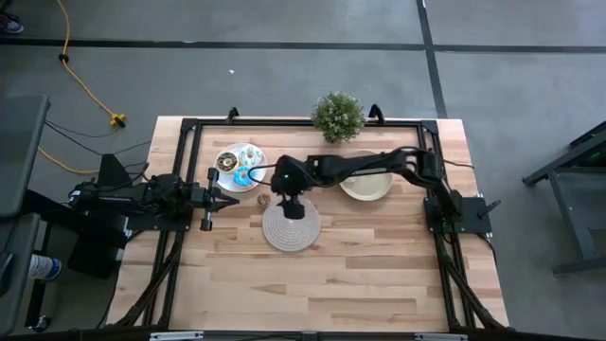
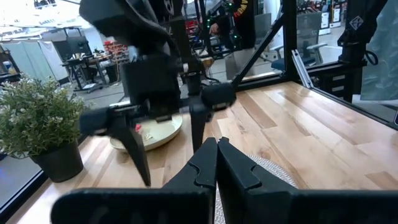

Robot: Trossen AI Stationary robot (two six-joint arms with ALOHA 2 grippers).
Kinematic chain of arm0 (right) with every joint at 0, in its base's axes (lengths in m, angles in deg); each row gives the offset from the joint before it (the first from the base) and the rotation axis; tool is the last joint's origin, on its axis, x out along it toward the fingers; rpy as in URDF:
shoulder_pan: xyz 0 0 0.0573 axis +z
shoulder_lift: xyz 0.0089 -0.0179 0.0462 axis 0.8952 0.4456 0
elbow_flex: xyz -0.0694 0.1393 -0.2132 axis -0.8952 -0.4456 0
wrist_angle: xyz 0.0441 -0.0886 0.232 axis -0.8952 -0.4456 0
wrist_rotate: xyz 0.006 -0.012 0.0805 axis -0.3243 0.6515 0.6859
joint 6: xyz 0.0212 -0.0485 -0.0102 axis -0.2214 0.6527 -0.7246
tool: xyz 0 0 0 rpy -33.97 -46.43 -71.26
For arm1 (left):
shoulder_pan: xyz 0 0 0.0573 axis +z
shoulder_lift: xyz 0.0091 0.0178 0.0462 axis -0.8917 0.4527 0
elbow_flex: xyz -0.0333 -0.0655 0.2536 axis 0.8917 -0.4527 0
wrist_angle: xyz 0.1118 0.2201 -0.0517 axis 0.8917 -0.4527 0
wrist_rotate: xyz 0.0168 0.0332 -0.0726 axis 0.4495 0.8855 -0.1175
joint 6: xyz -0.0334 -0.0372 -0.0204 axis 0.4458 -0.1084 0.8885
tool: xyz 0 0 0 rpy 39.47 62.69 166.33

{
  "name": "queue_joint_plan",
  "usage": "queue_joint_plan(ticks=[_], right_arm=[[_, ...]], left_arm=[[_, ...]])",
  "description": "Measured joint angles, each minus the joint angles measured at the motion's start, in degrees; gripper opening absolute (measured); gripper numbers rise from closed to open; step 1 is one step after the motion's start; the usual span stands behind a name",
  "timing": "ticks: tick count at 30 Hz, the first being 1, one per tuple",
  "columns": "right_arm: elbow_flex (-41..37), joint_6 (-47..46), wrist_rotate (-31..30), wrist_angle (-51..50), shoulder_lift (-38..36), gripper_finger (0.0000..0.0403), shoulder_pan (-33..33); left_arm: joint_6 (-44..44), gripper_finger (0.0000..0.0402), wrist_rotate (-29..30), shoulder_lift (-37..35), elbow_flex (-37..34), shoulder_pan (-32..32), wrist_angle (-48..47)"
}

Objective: Pick & Place donuts
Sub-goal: Put the small brown donut on the brown plate

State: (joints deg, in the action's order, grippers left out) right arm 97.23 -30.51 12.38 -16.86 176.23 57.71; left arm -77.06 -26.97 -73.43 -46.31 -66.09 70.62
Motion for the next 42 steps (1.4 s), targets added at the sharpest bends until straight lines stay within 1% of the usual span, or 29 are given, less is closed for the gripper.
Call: queue_joint_plan(ticks=[10,14,17,26,30,35,39,42], right_arm=[[0.00,0.01,-0.78,11.16,5.68,0.0279,-0.02],[-0.04,0.40,-1.15,12.34,5.94,0.0280,0.00],[-1.47,0.40,-2.85,14.63,5.94,0.0280,0.00],[-6.06,-1.13,-3.19,22.32,5.94,0.0282,0.15],[-6.71,-4.16,-6.48,22.66,5.94,0.0300,0.30],[-6.73,-7.96,-6.87,23.79,5.94,0.0336,0.52],[-6.71,-12.26,-8.58,25.01,5.92,0.0363,1.17],[-6.71,-17.61,-11.45,24.76,5.92,0.0375,1.59]], left_arm=[[0.00,0.0000,0.02,0.00,0.00,-0.01,-0.02],[0.00,0.0000,0.02,-0.01,0.00,0.00,-0.02],[0.00,0.0000,0.02,-0.02,0.00,0.00,-0.02],[0.00,0.0000,0.00,0.00,0.02,0.00,-0.02],[0.00,0.0000,0.01,-0.02,0.00,0.00,-0.02],[0.00,0.0000,0.02,0.00,0.00,-0.01,-0.02],[0.02,0.0000,0.01,-0.02,0.00,0.00,-0.02],[0.01,0.0000,0.02,0.00,0.00,0.00,-0.02]])
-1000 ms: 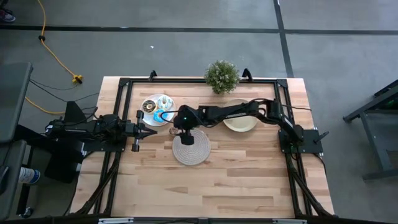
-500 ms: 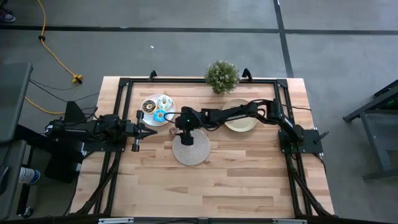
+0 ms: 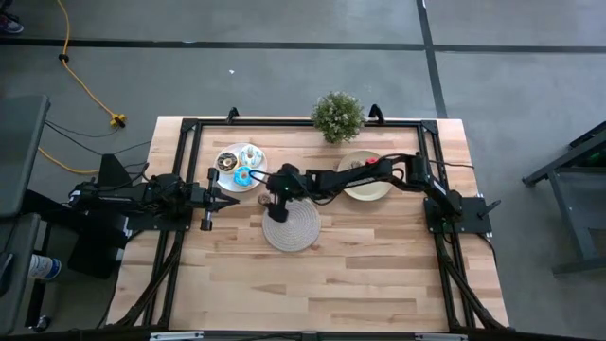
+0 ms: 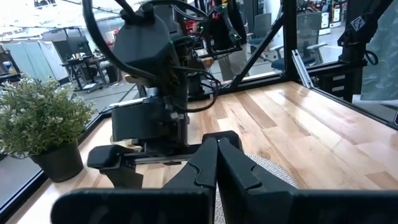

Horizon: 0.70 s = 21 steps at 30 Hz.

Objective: Pick & Place donuts
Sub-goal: Put the small brown donut on the brown plate

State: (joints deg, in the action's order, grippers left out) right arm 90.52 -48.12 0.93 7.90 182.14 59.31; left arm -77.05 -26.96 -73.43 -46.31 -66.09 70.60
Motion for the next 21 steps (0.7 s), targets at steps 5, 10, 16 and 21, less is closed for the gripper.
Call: queue_joint_plan(ticks=[5,10,16,21], right_arm=[[0.00,-5.42,-2.08,0.03,0.00,0.0377,0.63],[0.00,-5.03,-3.38,0.37,0.36,0.0378,1.49],[0.00,-0.33,-6.04,3.22,2.62,0.0378,2.51],[0.00,-0.16,-8.30,5.02,3.04,0.0378,2.91]], left_arm=[[0.02,0.0000,0.01,-0.01,0.01,-0.02,0.00],[0.00,0.0000,0.00,-0.01,0.00,-0.02,0.00],[0.02,0.0000,-0.02,0.00,0.00,0.00,0.00],[0.00,0.0000,-0.01,-0.02,0.00,-0.02,0.00]])
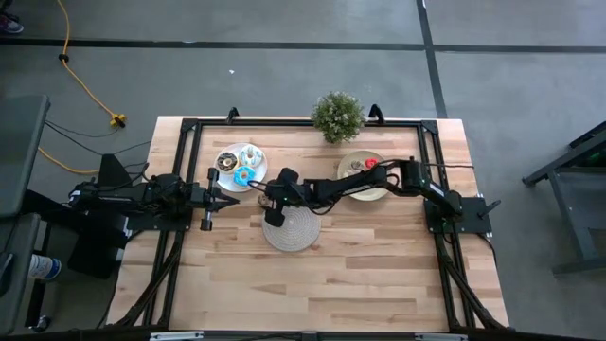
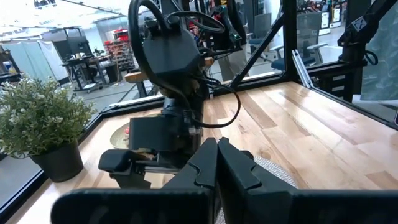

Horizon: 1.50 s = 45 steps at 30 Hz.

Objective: Pick & Place donuts
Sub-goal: Put the small brown donut on the brown plate

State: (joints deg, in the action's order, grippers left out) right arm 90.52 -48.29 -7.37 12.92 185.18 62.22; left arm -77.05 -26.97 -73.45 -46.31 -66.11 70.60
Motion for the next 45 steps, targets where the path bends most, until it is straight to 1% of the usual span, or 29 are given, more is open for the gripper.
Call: queue_joint_plan(ticks=[2,5,14,25,30,36,40,45], right_arm=[[0.00,-0.81,-0.78,0.21,0.00,0.0378,0.00],[0.02,-2.03,-0.28,0.51,0.29,0.0378,0.17],[0.04,-1.69,-1.88,1.59,1.57,0.0378,0.72],[0.04,-1.90,-1.80,1.55,1.57,0.0378,0.78],[0.04,-3.99,-1.92,1.56,1.75,0.0378,0.81],[2.27,-4.05,-1.79,1.40,3.65,0.0378,0.98],[2.54,-4.80,-3.36,1.01,3.69,0.0378,1.00],[2.56,-5.95,-3.37,0.88,4.42,0.0378,1.15]], left_arm=[[-0.01,0.0000,-0.01,0.02,0.00,0.02,0.00],[-0.01,0.0000,-0.01,0.02,0.02,0.00,0.00],[-0.01,0.0000,-0.01,0.01,0.00,0.00,0.00],[-0.01,0.0000,-0.01,0.02,0.00,0.01,0.00],[-0.01,0.0000,-0.01,0.00,0.00,0.01,0.00],[-0.01,0.0000,-0.01,0.02,0.01,0.00,0.03],[-0.01,0.0000,-0.01,0.02,0.00,0.00,0.02],[0.01,0.0000,-0.01,0.02,0.01,0.02,0.02]])
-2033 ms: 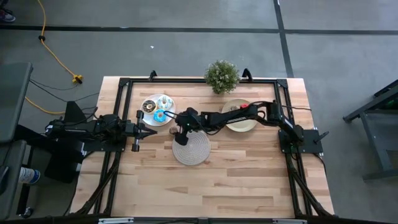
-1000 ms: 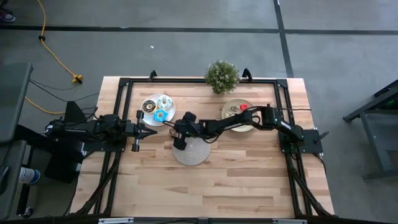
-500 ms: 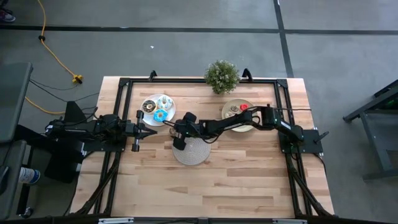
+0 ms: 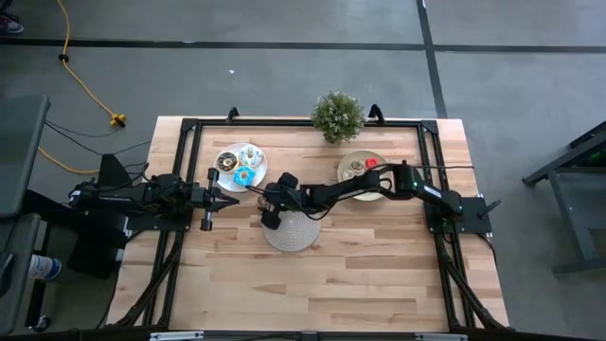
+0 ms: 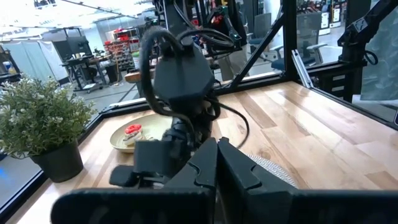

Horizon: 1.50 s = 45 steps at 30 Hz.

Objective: Pick & Place donuts
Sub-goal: Put the small brown donut on the brown plate

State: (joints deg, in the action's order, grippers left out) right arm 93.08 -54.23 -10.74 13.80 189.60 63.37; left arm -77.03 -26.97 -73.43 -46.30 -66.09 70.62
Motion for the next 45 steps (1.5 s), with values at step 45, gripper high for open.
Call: queue_joint_plan(ticks=[45], right_arm=[[0.00,-2.91,2.45,-2.43,0.78,0.0327,0.11]], left_arm=[[-0.01,0.0000,0.00,0.00,-0.01,-0.02,-0.02]])
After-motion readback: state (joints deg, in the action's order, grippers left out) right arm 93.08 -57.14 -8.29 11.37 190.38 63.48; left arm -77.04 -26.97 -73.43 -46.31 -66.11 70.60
